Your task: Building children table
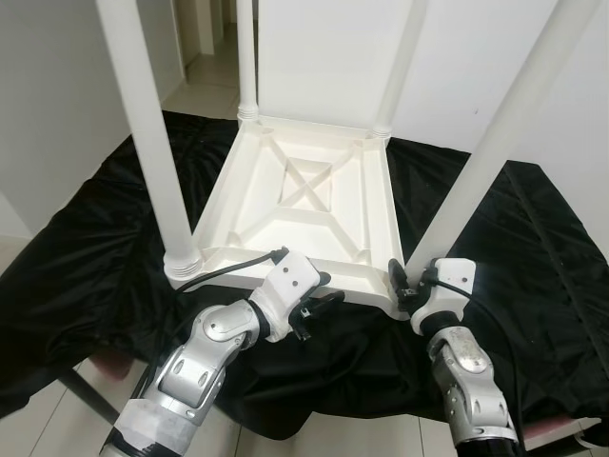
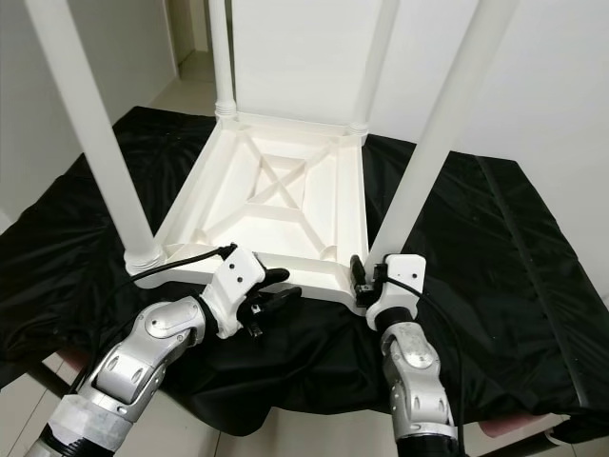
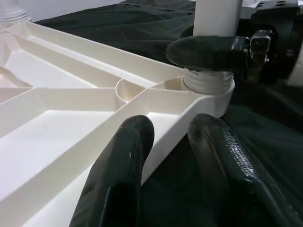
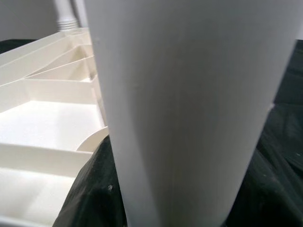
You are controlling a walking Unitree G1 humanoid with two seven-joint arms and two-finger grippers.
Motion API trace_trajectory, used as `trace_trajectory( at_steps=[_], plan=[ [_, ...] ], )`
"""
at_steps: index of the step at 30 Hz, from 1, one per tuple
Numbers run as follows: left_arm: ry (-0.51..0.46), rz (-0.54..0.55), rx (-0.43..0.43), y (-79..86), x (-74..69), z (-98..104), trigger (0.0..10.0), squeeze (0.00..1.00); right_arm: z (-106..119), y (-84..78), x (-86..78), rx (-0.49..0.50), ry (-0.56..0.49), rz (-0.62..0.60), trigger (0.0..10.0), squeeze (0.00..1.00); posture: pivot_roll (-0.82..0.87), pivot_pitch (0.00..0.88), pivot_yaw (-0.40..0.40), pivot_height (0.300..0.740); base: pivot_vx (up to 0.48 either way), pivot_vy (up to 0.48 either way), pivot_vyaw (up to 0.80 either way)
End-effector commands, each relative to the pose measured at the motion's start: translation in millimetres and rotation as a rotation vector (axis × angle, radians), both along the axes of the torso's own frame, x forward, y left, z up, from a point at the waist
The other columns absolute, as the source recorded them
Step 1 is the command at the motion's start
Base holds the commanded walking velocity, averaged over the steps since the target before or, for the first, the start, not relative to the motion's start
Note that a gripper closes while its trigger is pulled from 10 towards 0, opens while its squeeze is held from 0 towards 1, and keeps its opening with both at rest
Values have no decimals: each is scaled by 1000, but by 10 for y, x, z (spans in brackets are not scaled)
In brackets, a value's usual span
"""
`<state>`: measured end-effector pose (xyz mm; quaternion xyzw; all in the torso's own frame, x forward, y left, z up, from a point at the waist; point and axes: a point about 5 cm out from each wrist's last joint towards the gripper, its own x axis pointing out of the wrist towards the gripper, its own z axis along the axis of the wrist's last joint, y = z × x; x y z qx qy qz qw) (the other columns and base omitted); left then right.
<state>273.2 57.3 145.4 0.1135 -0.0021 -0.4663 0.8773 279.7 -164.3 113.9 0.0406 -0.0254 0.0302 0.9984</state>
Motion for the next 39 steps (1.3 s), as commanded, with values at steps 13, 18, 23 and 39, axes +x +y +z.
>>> trace_trajectory(
  at_steps=[13,18,23,39],
  plan=[
    [6,76,-13,37,66,-46,10000,0,-29,297,-84,32,31,-180,10000,549,14,24,-61,740,0,0,0],
    [9,83,-14,61,54,-58,10000,0,21,324,-132,48,2,-148,10000,1000,13,32,-65,740,0,0,0],
    [14,90,-19,88,37,-65,10000,0,70,297,-168,21,-31,-147,10000,1000,9,37,-68,740,0,0,0],
    [68,63,-54,109,-62,-53,10000,0,365,-77,-169,-93,-170,218,10000,0,-20,29,-55,740,0,0,0]
  ],
)
